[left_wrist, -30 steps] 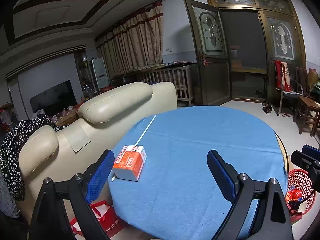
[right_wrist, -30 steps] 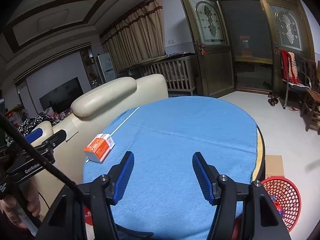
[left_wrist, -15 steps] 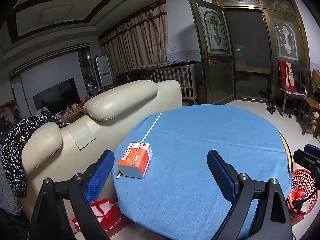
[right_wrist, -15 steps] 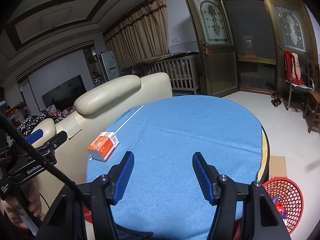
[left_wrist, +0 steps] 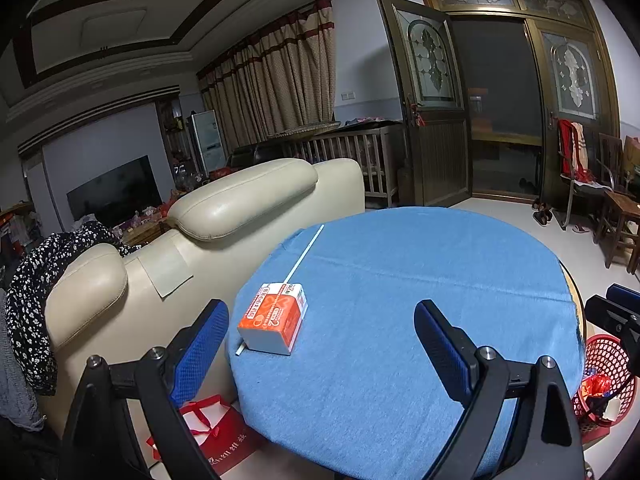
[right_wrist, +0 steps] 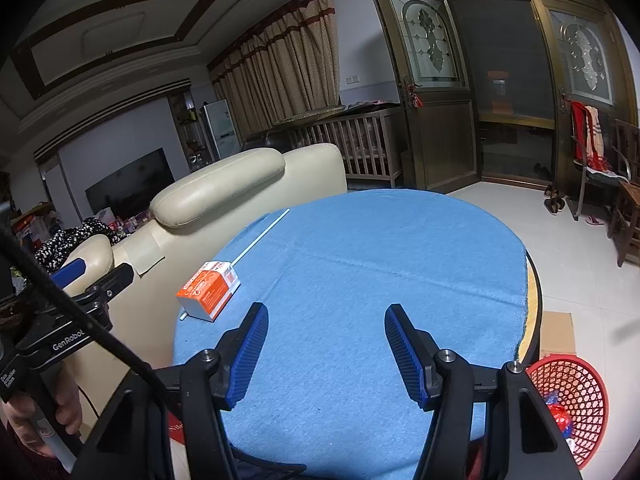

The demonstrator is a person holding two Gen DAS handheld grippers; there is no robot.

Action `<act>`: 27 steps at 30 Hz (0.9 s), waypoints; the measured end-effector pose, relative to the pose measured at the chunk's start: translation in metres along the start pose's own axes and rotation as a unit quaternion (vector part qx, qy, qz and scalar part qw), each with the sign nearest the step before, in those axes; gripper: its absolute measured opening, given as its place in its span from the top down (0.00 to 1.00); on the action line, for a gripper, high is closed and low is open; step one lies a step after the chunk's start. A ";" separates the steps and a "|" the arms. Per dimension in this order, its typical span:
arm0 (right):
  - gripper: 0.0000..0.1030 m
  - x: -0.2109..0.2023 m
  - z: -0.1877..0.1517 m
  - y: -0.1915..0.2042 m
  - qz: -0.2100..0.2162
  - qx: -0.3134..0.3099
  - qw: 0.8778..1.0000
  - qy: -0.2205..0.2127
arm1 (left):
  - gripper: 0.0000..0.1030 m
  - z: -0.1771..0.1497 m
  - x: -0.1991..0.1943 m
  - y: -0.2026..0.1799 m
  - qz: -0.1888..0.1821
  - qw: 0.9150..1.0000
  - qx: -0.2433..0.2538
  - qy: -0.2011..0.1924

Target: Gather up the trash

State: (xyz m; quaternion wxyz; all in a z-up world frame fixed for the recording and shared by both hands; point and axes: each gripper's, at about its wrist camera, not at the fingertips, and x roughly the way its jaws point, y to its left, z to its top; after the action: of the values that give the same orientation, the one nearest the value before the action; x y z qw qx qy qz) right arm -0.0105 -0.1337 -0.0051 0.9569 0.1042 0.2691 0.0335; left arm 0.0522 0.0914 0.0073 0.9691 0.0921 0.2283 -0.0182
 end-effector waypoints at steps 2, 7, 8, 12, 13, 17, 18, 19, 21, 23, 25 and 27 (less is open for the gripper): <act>0.37 0.000 0.000 0.001 0.000 0.000 1.000 0.000 | 0.09 0.000 0.000 0.000 0.000 1.000 0.000 0.000; 0.37 0.001 0.001 0.001 0.001 0.000 1.000 0.000 | 0.09 0.000 0.000 0.000 0.001 1.000 0.000 -0.001; 0.37 0.001 0.001 0.001 0.001 0.000 1.000 0.000 | 0.09 -0.001 0.000 0.000 0.001 1.000 0.000 -0.001; 0.37 0.001 0.001 0.003 0.000 -0.001 1.000 -0.001 | 0.09 -0.001 0.000 0.001 0.001 1.000 0.001 0.000; 0.37 0.001 0.001 0.003 0.001 -0.001 1.000 -0.002 | 0.09 0.000 0.000 0.001 0.000 1.000 0.001 -0.001; 0.37 0.001 0.002 0.004 0.000 -0.002 1.000 -0.002 | 0.09 -0.001 -0.002 0.001 0.000 1.000 0.002 -0.003; 0.37 0.001 0.002 0.005 0.000 -0.001 1.000 -0.002 | 0.09 -0.001 -0.002 0.001 0.000 1.000 0.002 -0.003; 0.37 0.001 0.002 0.005 0.001 -0.001 1.000 -0.002 | 0.09 -0.001 -0.002 0.001 0.000 1.000 0.002 -0.003; 0.37 0.001 0.001 0.004 0.001 -0.002 1.000 -0.001 | 0.09 0.000 -0.002 0.001 0.000 1.000 0.003 -0.004; 0.37 0.001 0.001 0.004 0.001 -0.002 1.000 -0.001 | 0.09 -0.001 -0.002 0.001 -0.001 1.000 0.002 -0.003; 0.37 0.001 0.001 0.004 0.002 -0.001 1.000 0.000 | 0.09 -0.001 -0.002 0.002 -0.001 1.000 0.001 -0.002; 0.37 0.000 0.001 0.005 0.002 0.000 1.000 -0.001 | 0.09 0.000 -0.002 0.002 -0.002 1.000 0.001 -0.001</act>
State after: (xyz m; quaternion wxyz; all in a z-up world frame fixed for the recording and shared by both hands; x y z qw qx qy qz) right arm -0.0096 -0.1294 -0.0032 0.9570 0.1043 0.2682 0.0355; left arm 0.0510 0.0938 0.0088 0.9693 0.0925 0.2271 -0.0202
